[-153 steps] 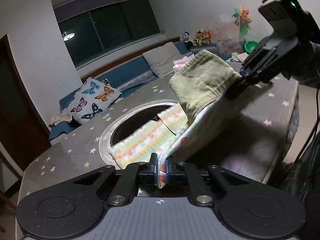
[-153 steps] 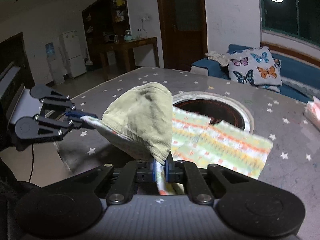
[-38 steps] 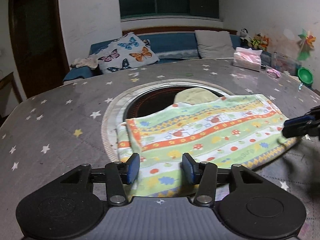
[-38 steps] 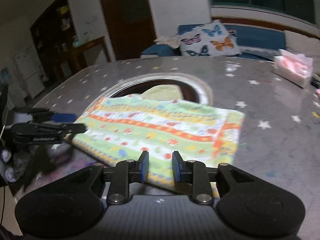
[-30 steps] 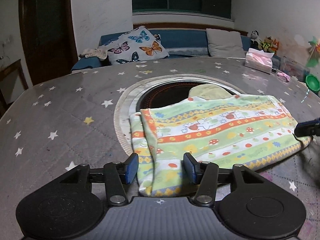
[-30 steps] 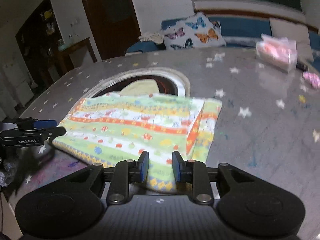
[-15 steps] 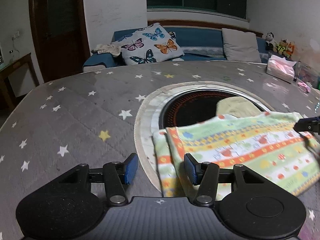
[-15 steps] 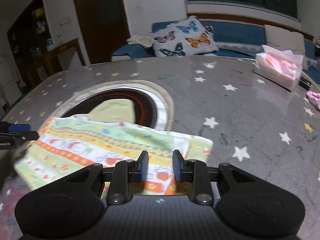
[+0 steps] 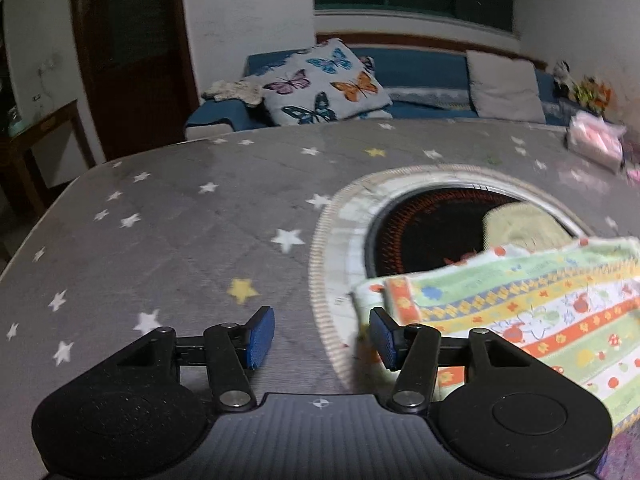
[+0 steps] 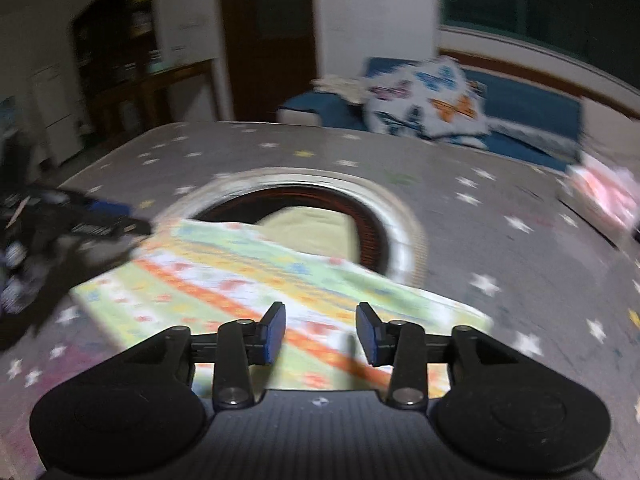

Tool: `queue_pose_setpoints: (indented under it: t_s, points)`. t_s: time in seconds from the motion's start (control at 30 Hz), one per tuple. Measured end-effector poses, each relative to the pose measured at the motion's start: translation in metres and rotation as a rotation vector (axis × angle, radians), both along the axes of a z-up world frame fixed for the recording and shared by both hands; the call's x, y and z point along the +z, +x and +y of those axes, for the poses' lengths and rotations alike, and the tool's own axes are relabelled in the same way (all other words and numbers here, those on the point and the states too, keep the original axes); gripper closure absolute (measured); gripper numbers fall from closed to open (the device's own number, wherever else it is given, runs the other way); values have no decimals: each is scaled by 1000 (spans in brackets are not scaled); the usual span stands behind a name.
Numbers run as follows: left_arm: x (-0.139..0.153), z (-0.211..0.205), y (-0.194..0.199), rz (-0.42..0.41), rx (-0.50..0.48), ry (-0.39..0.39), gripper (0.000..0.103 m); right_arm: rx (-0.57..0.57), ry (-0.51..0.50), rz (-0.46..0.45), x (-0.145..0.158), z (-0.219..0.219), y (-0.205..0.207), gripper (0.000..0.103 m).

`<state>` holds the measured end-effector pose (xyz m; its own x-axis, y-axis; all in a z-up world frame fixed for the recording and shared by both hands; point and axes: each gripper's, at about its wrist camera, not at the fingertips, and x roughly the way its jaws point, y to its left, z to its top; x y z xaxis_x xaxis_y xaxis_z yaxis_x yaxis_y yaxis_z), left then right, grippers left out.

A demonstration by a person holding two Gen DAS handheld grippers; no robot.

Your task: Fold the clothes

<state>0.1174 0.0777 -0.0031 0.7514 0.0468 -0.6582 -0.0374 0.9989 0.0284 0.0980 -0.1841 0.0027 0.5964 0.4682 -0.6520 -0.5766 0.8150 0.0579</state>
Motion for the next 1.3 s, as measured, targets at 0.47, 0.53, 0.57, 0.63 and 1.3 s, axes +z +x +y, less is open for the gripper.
queue_pose_setpoints:
  t_s: [0.47,0.53,0.57,0.63,1.3]
  points:
    - [18,27,-28,-16,62,-183,8,431,-131,-89,-10,141,-53,52]
    - [16,29,-29,0,63,-215,8,445,-166,-101,-17,154,-56,54]
    - [15,29,-30,9,63,-230,8,450,-181,-107,-21,159,-57,55]
    - [12,30,-31,21,64,-262,8,447,-199,-120,-26,165,-59,60]
    - [-2,9,-14,166,84,-638,62,350,12,-100,14,112,-55,93]
